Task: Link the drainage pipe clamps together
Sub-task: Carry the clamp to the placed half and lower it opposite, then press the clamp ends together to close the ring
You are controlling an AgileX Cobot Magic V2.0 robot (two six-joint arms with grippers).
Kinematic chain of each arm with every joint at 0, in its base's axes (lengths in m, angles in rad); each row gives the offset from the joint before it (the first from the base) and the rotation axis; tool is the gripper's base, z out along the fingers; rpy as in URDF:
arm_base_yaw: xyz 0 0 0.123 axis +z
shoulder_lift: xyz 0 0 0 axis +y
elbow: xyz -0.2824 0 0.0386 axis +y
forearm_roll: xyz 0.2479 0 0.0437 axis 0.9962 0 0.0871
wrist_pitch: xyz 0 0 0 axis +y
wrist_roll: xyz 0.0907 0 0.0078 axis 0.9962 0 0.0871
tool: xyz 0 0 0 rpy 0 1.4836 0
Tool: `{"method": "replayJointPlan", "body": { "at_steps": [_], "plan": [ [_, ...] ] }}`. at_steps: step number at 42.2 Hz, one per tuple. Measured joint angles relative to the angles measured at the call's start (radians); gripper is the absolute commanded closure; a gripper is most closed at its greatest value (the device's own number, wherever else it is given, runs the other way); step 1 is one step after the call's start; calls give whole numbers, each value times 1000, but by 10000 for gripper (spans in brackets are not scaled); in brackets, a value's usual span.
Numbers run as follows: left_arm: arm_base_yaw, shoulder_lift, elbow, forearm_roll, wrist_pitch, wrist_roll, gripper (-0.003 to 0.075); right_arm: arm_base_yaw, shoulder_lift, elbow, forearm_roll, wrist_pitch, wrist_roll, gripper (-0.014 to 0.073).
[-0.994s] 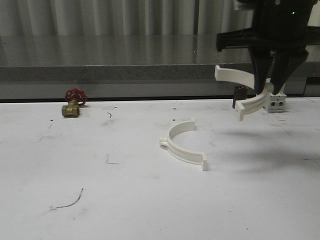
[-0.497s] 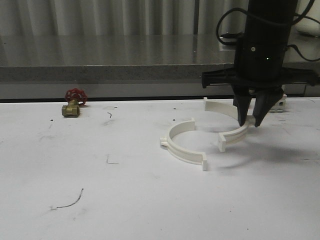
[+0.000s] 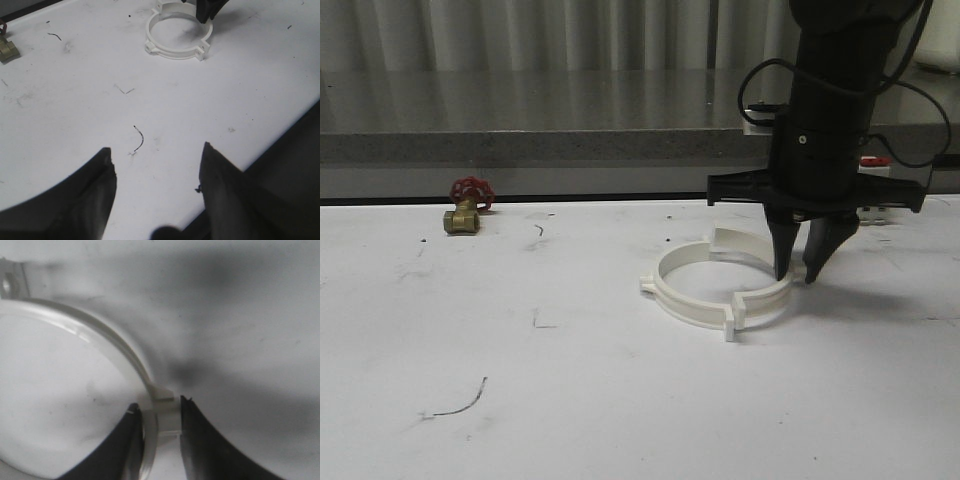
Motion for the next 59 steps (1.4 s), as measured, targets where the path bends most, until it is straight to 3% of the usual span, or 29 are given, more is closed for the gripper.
{"method": "replayJointPlan", "body": {
  "at_steps": [59],
  "plan": [
    [0,0,0,0,-2,0,346,0,32,0,-7,-29,0,427]
  ]
}}
